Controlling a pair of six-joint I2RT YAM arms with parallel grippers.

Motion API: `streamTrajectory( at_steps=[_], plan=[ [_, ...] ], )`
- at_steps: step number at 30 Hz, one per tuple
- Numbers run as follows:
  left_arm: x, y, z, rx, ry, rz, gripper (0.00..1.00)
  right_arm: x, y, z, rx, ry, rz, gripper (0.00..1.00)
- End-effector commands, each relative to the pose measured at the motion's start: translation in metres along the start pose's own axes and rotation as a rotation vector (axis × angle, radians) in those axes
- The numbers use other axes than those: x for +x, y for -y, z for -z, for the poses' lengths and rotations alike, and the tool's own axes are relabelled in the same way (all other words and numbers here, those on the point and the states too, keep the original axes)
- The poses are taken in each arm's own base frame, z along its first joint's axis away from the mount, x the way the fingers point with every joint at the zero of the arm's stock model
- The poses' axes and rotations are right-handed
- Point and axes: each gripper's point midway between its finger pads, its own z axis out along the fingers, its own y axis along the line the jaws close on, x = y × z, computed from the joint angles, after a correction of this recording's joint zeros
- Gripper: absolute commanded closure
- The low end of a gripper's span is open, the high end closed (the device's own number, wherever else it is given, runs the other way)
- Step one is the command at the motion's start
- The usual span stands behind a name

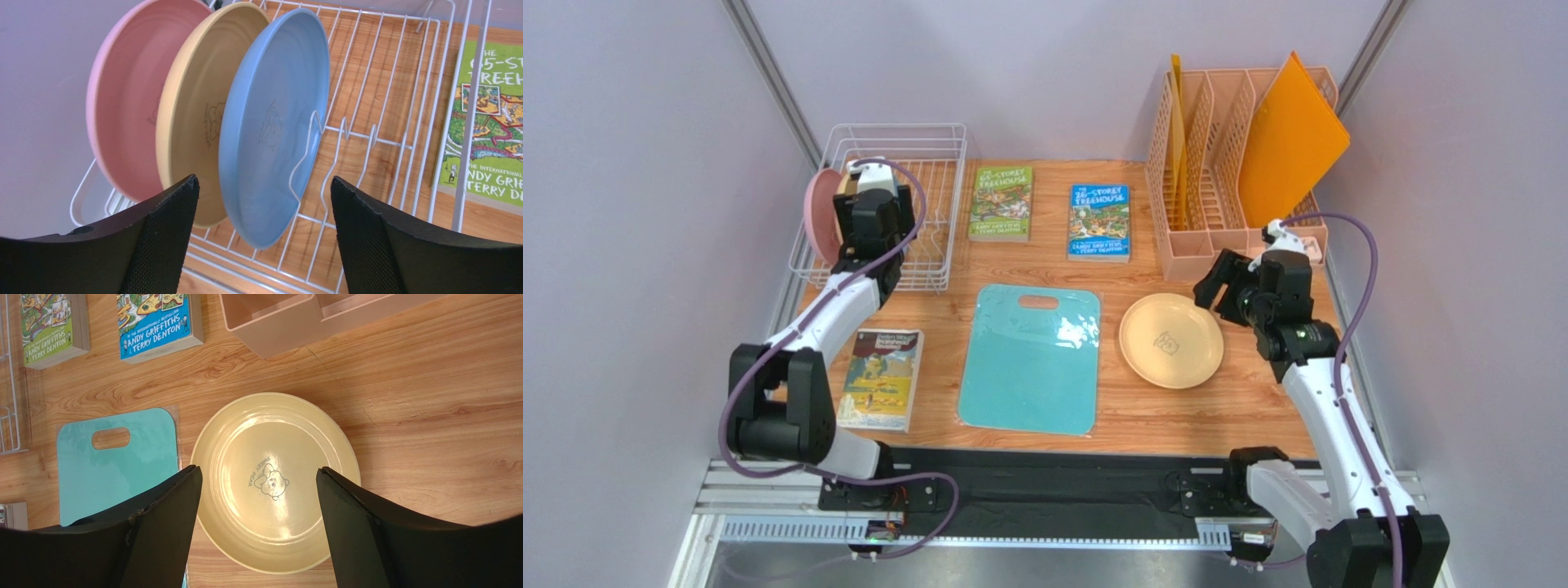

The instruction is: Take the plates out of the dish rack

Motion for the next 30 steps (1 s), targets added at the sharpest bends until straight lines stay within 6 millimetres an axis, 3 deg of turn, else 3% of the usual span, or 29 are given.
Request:
streamTrajectory(
  at_steps=[1,10,13,17,19,20,22,28,30],
  plan=[
    [-0.031,0.002,-0.021,-0.025,0.071,0.008,0.19,-0.017,-0.013,-0.003,-0.053,0.048,0.018,0.27],
    [-0.022,-0.004,-0.043,-0.095,0.054,-0.064,0.30,-0.008,-0.011,-0.017,-0.048,0.008,0.025,0.27],
    [-0.023,-0.005,-0.044,-0.104,0.057,-0.070,0.41,-0.006,-0.010,-0.020,-0.048,-0.002,0.023,0.27],
    [-0.026,-0.005,-0.041,-0.098,0.074,-0.063,0.70,-0.004,-0.010,-0.022,-0.052,-0.003,0.021,0.27],
    [-0.026,-0.007,-0.039,-0.100,0.075,-0.063,0.77,-0.003,-0.010,-0.022,-0.051,-0.008,0.019,0.27],
    [-0.028,-0.008,-0.038,-0.106,0.080,-0.062,0.89,-0.002,-0.009,-0.023,-0.047,-0.011,0.021,0.27],
    [-0.031,-0.013,-0.035,-0.129,0.096,-0.055,1.00,0.000,-0.008,-0.023,-0.046,-0.017,0.020,0.27],
    [-0.034,-0.021,-0.029,-0.218,0.117,-0.107,1.00,0.003,-0.007,-0.023,-0.043,-0.023,0.020,0.24],
    [-0.039,-0.015,-0.024,-0.222,0.147,-0.121,1.00,0.004,-0.007,-0.023,-0.044,-0.029,0.020,0.24]
  ],
)
